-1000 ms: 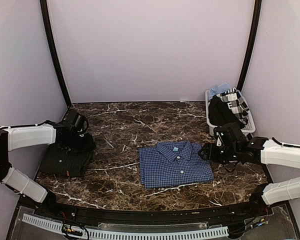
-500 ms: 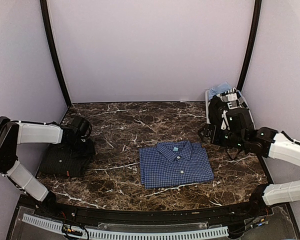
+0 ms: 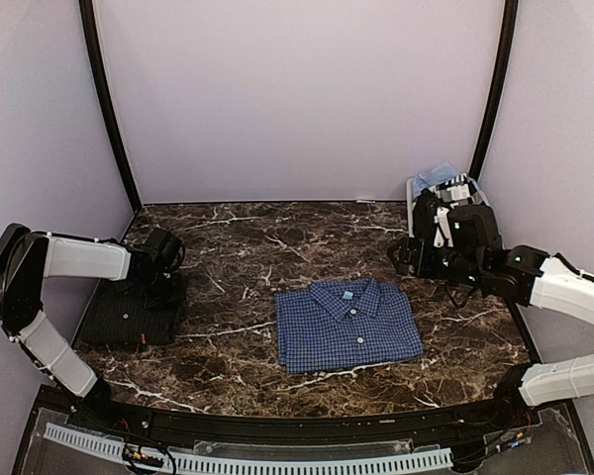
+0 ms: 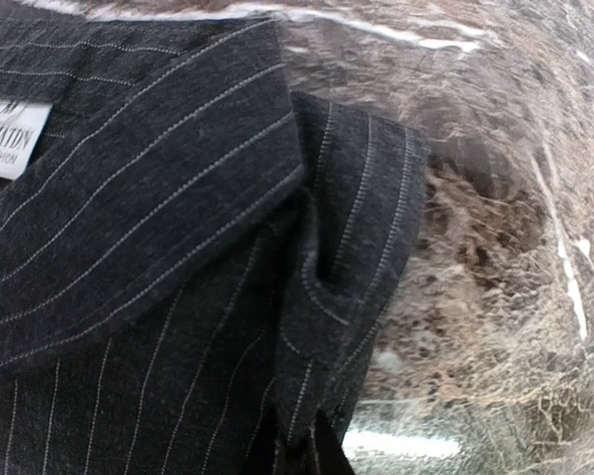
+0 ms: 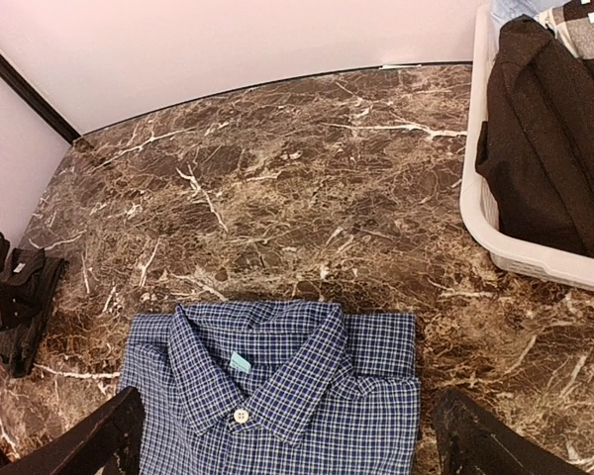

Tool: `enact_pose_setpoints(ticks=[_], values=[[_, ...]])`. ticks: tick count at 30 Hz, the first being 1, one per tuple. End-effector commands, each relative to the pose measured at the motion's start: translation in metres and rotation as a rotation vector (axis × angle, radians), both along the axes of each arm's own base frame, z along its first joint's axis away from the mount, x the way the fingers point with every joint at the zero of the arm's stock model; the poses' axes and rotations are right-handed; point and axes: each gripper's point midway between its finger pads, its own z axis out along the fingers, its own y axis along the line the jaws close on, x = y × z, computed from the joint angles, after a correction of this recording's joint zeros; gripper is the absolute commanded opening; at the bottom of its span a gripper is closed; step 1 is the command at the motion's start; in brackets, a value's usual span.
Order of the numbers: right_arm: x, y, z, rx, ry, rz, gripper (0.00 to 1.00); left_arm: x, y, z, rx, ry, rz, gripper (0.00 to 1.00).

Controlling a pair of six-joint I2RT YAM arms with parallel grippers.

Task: Fold and stack the long sleeve shirts
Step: Move the square-folded shirt to the center of the board.

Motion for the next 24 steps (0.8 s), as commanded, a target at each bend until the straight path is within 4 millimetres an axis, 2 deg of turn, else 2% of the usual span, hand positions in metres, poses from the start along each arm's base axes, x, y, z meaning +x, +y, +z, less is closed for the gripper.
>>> enact_pose_setpoints(ticks=[1,6,9,10,12,15,16,17,20,21,22,24], values=[[0.005,0.007,0.026,0.043,-0.089,0.038,0.99,0.001,-0.028,-0.001,-0.066,0.029,-0.081,0.03],[0.003,0.011,0.023,0.056,-0.093,0.06,0.99,0.016,-0.072,0.016,-0.148,-0.005,-0.175,0.01],[0.002,0.013,0.016,0.055,-0.078,0.069,0.99,0.028,-0.106,0.03,-0.185,-0.034,-0.249,0.01],[0.002,0.013,0.014,0.057,-0.071,0.07,0.99,0.029,-0.112,0.025,-0.186,-0.021,-0.26,0.01],[0.002,0.014,0.009,0.053,-0.058,0.074,0.99,0.038,-0.139,0.032,-0.243,-0.035,-0.304,0.01],[0.001,0.016,0.0,0.043,-0.034,0.081,0.99,0.044,-0.164,0.028,-0.29,-0.024,-0.338,0.01],[0.001,0.016,-0.003,0.041,-0.025,0.082,0.99,0.05,-0.174,0.035,-0.306,-0.041,-0.351,0.01],[0.001,0.017,-0.005,0.038,-0.018,0.082,0.99,0.051,-0.18,0.03,-0.312,-0.027,-0.358,0.01],[0.001,0.017,-0.012,0.032,-0.001,0.083,0.98,0.06,-0.203,0.036,-0.35,-0.04,-0.385,0.0],[0.001,0.017,-0.014,0.03,0.002,0.081,0.99,0.061,-0.207,0.032,-0.354,-0.031,-0.388,0.0],[0.001,0.016,-0.016,0.029,0.005,0.076,0.99,0.065,-0.215,0.037,-0.371,-0.043,-0.399,0.01],[0.001,0.016,-0.021,0.025,0.016,0.077,0.99,0.069,-0.223,0.034,-0.381,-0.04,-0.409,0.01]])
